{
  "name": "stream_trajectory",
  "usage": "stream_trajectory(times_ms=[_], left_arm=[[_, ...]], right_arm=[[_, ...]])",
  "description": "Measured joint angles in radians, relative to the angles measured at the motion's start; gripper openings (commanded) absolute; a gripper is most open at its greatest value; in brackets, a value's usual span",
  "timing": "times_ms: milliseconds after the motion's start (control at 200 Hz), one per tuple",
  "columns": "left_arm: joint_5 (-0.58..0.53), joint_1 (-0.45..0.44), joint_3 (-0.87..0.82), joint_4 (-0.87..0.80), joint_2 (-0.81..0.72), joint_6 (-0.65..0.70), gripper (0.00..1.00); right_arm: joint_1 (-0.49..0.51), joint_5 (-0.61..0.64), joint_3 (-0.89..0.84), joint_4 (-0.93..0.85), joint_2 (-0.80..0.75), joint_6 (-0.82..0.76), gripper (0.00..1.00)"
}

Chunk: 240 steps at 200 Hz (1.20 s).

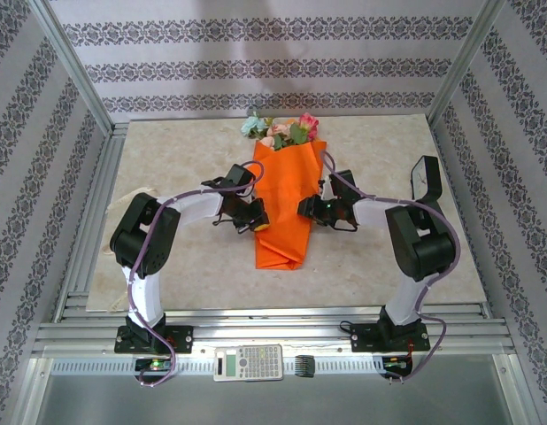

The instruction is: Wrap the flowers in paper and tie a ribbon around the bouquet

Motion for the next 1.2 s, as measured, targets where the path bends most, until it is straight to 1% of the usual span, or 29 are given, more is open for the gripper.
stream_trajectory(times_ms=[30, 210, 315, 395, 420, 480, 490, 505, 555, 624, 734, 819, 949, 989, 1054, 1099, 1109, 1174, 1199], left_arm=[[-0.001, -0.004, 0.014, -0.009, -0.002, 0.006, 0.07], [0.014, -0.054, 0.078, -0.067, -0.027, 0.027, 0.13], [0.05, -0.117, 0.09, -0.083, -0.037, 0.025, 0.14], [0.055, -0.158, 0.092, -0.112, -0.038, 0.023, 0.15], [0.055, -0.167, 0.092, -0.122, -0.039, 0.023, 0.15], [0.053, -0.179, 0.088, -0.131, -0.043, 0.019, 0.15], [0.053, -0.179, 0.087, -0.132, -0.045, 0.018, 0.15], [0.054, -0.179, 0.085, -0.133, -0.047, 0.015, 0.15], [0.054, -0.176, 0.079, -0.131, -0.05, 0.009, 0.14], [0.054, -0.175, 0.061, -0.126, -0.048, 0.003, 0.13], [0.048, -0.174, 0.015, -0.122, -0.024, 0.004, 0.11], [0.035, -0.174, -0.022, -0.118, 0.0, 0.004, 0.09], [0.023, -0.174, -0.049, -0.117, 0.013, 0.008, 0.07], [0.02, -0.174, -0.049, -0.117, 0.013, 0.014, 0.07], [0.019, -0.174, -0.049, -0.117, 0.014, 0.023, 0.07], [0.018, -0.174, -0.049, -0.117, 0.014, 0.026, 0.07], [0.018, -0.174, -0.049, -0.117, 0.014, 0.027, 0.07], [0.016, -0.174, -0.049, -0.117, 0.014, 0.031, 0.07], [0.016, -0.174, -0.049, -0.117, 0.014, 0.032, 0.07]], right_arm=[[-0.002, -0.007, 0.014, 0.001, 0.015, -0.001, 0.0], [-0.008, -0.019, 0.03, 0.001, 0.034, -0.001, 0.0], [-0.008, -0.019, 0.027, 0.001, 0.031, 0.0, 0.0], [-0.008, -0.022, 0.025, 0.001, 0.029, -0.001, 0.0], [-0.008, -0.024, 0.024, 0.001, 0.029, -0.001, 0.03], [-0.008, -0.027, 0.024, 0.001, 0.029, -0.001, 0.15], [-0.008, -0.028, 0.024, 0.001, 0.029, -0.001, 0.16], [-0.008, -0.029, 0.024, 0.001, 0.029, -0.003, 0.21], [-0.008, -0.035, 0.024, 0.0, 0.029, -0.005, 0.3], [-0.009, -0.041, 0.023, -0.001, 0.029, -0.01, 0.4], [-0.022, -0.051, 0.023, -0.001, 0.029, -0.016, 0.47], [-0.044, -0.069, 0.04, -0.013, 0.034, -0.025, 0.47], [-0.064, -0.092, 0.125, -0.018, 0.086, -0.038, 0.45], [-0.068, -0.101, 0.144, -0.011, 0.102, -0.039, 0.41], [-0.072, -0.112, 0.172, -0.007, 0.135, -0.035, 0.33], [-0.072, -0.117, 0.188, -0.008, 0.154, -0.035, 0.24], [-0.072, -0.119, 0.189, -0.008, 0.157, -0.037, 0.23], [-0.072, -0.122, 0.203, -0.014, 0.175, -0.034, 0.01], [-0.074, -0.122, 0.206, -0.015, 0.178, -0.036, 0.0]])
